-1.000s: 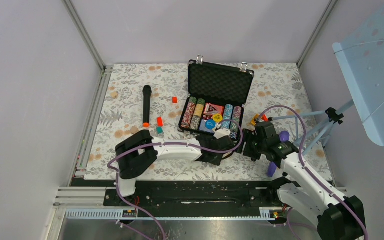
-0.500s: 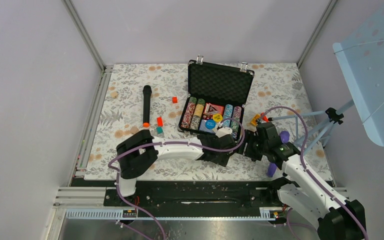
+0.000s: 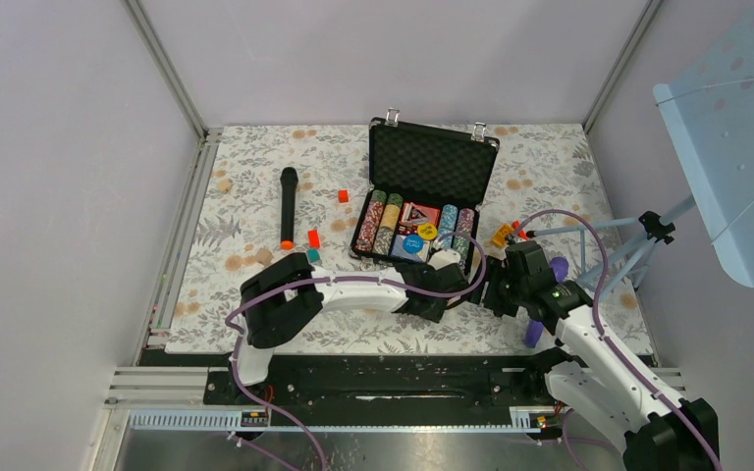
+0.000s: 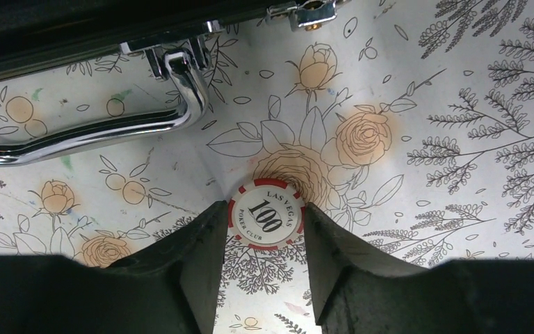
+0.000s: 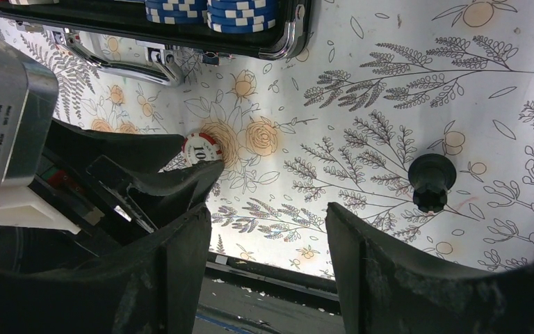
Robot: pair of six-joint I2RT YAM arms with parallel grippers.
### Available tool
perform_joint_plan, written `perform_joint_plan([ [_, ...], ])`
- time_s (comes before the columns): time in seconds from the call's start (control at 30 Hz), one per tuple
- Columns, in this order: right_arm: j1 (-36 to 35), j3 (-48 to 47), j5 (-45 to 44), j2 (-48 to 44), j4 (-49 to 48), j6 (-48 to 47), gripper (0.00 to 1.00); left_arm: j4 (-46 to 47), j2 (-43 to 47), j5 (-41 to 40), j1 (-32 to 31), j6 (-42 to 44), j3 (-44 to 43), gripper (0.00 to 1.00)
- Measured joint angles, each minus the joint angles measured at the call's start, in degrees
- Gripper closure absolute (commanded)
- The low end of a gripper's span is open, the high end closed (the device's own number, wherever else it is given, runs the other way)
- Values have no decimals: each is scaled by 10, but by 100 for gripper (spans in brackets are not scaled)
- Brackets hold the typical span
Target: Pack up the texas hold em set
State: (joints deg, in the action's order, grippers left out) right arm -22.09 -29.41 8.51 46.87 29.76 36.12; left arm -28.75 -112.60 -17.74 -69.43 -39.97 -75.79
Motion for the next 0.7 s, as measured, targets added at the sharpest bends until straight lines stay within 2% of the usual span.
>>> perform_joint_plan([
  [0.23,0,0,0,-1,1,-3,31,0,0,0,1,1,0,68],
  [0.47,1,0,0,-1,2,-3,31,6,1,-1,1,1,5,71],
  [0.7,1,0,1,2,2,-5,31,52,36,-3,1,-2,61,71],
])
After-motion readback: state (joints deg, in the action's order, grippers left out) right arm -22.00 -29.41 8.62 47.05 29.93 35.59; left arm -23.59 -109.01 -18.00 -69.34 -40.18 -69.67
